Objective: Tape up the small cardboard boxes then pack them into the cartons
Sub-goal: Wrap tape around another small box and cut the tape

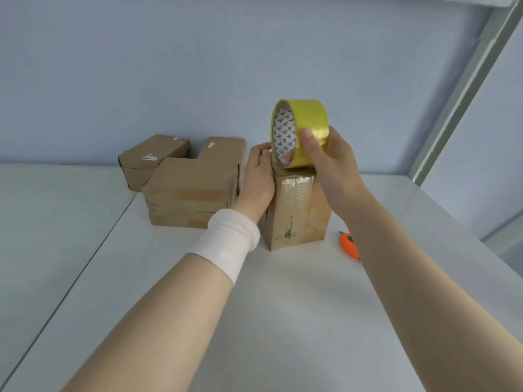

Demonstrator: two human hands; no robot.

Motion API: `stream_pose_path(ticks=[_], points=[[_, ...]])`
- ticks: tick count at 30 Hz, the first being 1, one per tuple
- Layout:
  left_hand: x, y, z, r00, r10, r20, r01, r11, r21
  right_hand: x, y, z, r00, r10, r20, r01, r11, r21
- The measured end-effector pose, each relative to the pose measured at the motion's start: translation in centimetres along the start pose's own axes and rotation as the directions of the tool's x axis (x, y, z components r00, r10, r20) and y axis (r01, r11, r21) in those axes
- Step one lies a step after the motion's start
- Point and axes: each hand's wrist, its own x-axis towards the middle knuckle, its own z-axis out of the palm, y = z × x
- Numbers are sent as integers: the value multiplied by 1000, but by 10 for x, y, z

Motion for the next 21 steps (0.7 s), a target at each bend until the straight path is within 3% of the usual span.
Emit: stream_pose_path(ticks=[3, 7, 10, 16, 21], points=[[4, -1, 1, 999, -25, 32, 25, 1000, -8, -9, -9, -5, 994, -37, -104, 44, 997, 65], [1, 0, 1, 999, -17, 38, 18, 999, -31, -29, -7, -16, 998, -51, -37, 56, 987, 150], [1, 1, 0, 1000, 15, 26, -15, 1000, -12, -36, -1, -13, 996, -88, 32, 86, 995, 53], [6, 0, 0, 1000, -8, 27, 7, 1000, 15, -59, -5, -12, 990, -131, -59, 130, 991, -15], [4, -4, -1, 998, 55, 40, -56, 998, 40, -108, 26, -19, 998, 53, -25, -53, 998, -40]])
